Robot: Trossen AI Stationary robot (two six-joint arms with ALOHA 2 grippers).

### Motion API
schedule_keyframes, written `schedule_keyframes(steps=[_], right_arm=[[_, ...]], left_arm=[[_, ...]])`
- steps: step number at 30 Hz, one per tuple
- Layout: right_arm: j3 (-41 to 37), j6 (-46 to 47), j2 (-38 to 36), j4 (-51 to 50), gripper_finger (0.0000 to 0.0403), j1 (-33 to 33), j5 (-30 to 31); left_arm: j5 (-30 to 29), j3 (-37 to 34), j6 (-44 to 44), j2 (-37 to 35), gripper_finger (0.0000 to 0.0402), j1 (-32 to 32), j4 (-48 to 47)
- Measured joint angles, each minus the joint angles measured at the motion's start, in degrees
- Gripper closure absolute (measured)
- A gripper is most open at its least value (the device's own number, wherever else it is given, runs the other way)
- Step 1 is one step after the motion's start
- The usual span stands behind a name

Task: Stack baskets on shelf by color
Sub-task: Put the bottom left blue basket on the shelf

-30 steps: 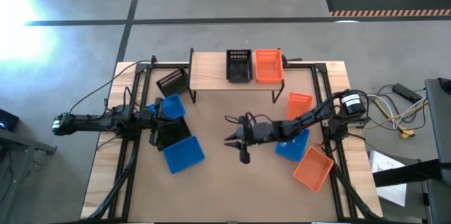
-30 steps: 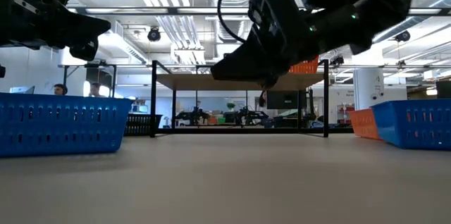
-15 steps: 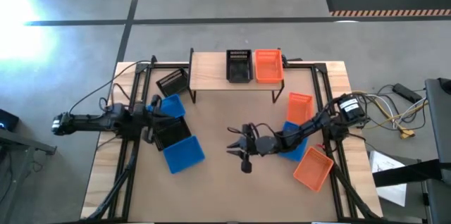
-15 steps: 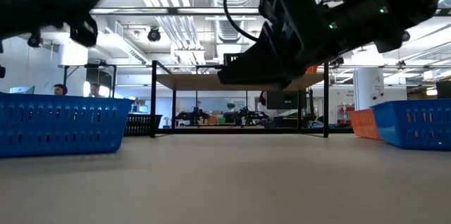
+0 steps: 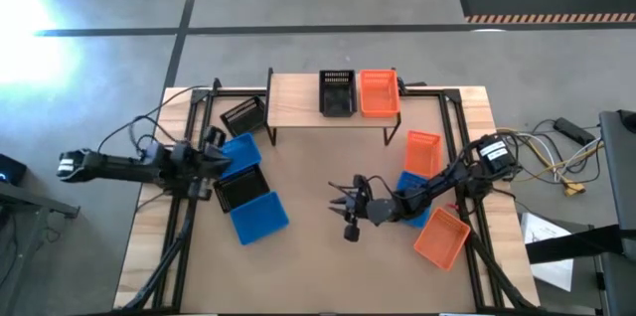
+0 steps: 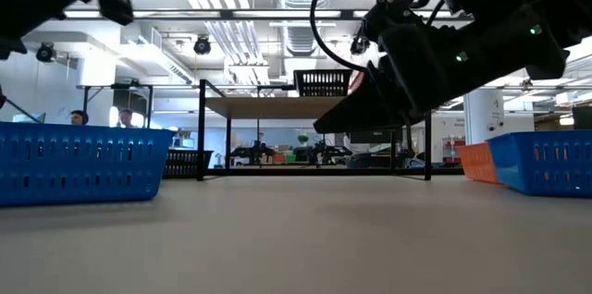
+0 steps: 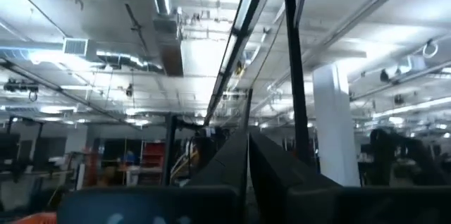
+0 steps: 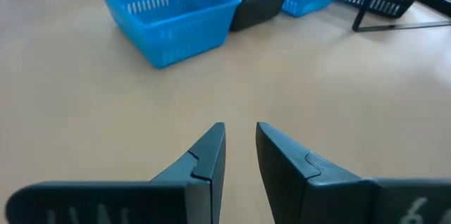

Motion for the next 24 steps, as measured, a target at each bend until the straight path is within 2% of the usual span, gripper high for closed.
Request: schedule_keyframes(steps=[3,7,12,16,20,24], right_arm=[[-0.54,-0.14,0.0,-0.14,0.033,0.61,-0.01],[-1.46,-0.1,0.0,-0.21,0.033,1.73,0.05],[-2.21,0.15,0.0,-0.12,0.033,2.84,0.28],[-2.43,-0.99,0.0,0.0,0.033,3.11,1.45],[-2.67,-2.2,0.0,-0.05,0.033,3.11,1.56],[-2.69,-4.09,0.0,0.08,0.033,3.11,1.54]], left_arm=[[1.05,5.06,0.73,7.12,0.0402,-0.28,-6.14],[1.41,16.16,2.36,17.87,0.0402,-1.09,-24.43],[1.64,31.74,9.5,29.59,0.0402,-4.37,-50.43],[-1.04,43.49,11.34,38.77,0.0397,-8.34,-67.84],[-2.92,52.5,11.34,46.8,0.0363,-13.43,-83.6],[-3.07,58.71,11.34,53.09,0.0307,-19.03,-95.69]])
